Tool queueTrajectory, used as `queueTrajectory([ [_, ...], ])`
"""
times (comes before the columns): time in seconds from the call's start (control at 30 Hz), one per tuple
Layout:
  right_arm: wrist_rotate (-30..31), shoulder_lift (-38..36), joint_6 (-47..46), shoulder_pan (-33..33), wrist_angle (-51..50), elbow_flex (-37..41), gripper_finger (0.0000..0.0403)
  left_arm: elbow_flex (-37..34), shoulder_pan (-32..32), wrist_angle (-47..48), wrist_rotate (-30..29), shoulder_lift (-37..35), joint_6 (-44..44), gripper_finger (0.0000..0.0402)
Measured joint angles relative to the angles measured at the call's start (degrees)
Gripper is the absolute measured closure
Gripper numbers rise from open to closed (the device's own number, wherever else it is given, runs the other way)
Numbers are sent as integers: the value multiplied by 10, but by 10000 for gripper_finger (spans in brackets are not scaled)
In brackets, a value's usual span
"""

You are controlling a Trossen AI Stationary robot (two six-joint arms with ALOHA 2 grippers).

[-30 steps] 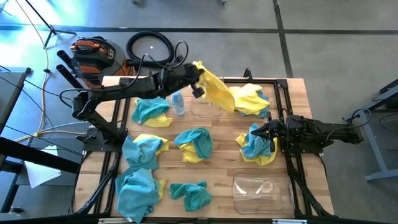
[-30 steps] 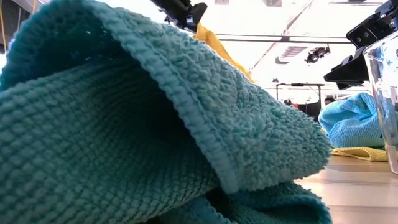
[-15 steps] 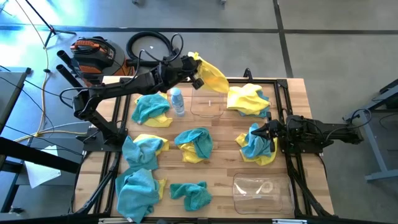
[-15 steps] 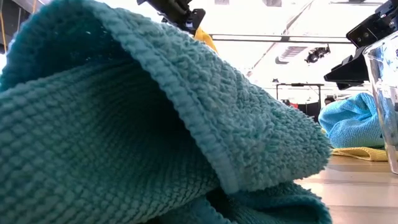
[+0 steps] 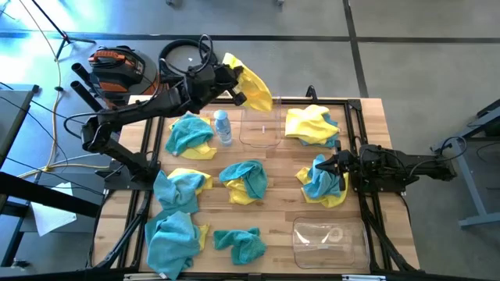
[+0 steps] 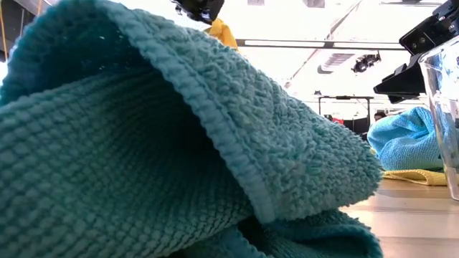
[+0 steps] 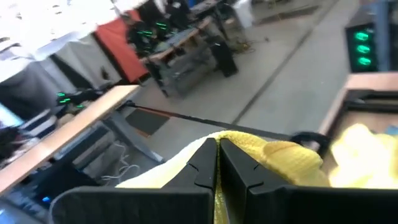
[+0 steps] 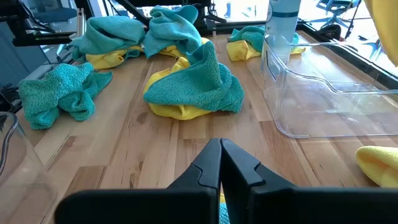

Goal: Sort microfiber towel by color & place in baskets
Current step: Put the yellow towel into the top transparent bin

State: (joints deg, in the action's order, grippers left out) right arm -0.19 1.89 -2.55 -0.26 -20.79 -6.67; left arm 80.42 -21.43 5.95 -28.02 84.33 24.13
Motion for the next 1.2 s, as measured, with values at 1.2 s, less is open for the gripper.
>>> queueTrajectory([
  [1.2, 0, 0, 0, 0, 0, 0, 402, -1, 20, 26, 231, 260, 15, 401],
])
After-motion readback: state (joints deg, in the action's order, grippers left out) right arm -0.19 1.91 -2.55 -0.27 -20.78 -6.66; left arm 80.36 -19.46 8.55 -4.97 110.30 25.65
